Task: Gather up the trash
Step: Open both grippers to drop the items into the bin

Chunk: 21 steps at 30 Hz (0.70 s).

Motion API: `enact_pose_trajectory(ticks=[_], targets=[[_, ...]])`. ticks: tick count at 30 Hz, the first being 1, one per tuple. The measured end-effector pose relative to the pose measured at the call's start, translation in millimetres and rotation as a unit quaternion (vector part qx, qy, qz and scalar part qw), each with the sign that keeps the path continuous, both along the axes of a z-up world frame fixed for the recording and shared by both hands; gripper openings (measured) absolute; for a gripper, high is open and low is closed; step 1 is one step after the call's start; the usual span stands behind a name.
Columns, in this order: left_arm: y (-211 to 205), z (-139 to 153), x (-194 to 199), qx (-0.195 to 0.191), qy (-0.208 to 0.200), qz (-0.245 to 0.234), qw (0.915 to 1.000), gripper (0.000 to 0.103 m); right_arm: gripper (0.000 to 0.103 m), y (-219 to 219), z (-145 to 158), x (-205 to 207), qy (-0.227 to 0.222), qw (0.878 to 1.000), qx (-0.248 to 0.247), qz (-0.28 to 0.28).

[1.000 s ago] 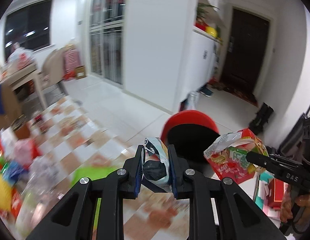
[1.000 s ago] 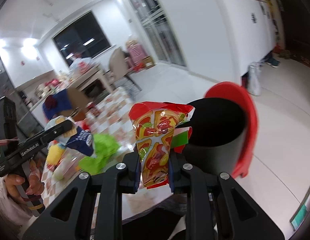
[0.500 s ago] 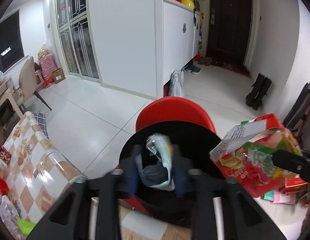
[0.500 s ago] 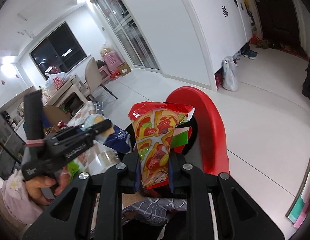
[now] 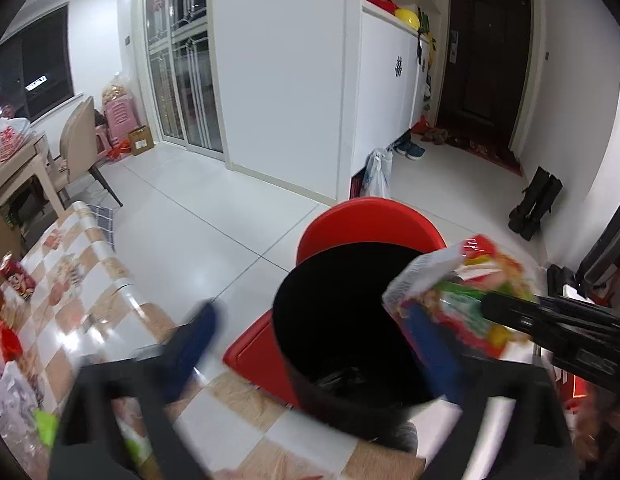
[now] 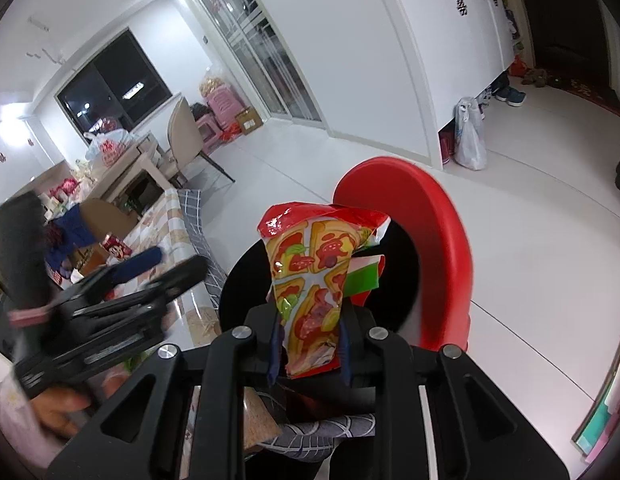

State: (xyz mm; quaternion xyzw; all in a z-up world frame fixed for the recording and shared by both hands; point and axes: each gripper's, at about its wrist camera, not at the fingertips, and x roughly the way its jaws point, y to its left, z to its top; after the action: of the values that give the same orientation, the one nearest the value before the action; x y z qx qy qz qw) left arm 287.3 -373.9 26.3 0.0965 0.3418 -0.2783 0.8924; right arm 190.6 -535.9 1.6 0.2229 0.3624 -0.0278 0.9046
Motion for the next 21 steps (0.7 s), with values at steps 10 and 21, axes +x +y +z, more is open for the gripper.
enact_pose_trajectory(ticks=[10,21], targets=[[79,14,-37,-0.044,0.007,0.018,0.9988,0.103,0.064,6,1,20,0.020,1.000,-0.023,0.001],[197,2,-73,-0.059,0.035,0.094,0.9932,0.103,0.079,68,21,-5,0.024,0.999,-0.017,0.045]])
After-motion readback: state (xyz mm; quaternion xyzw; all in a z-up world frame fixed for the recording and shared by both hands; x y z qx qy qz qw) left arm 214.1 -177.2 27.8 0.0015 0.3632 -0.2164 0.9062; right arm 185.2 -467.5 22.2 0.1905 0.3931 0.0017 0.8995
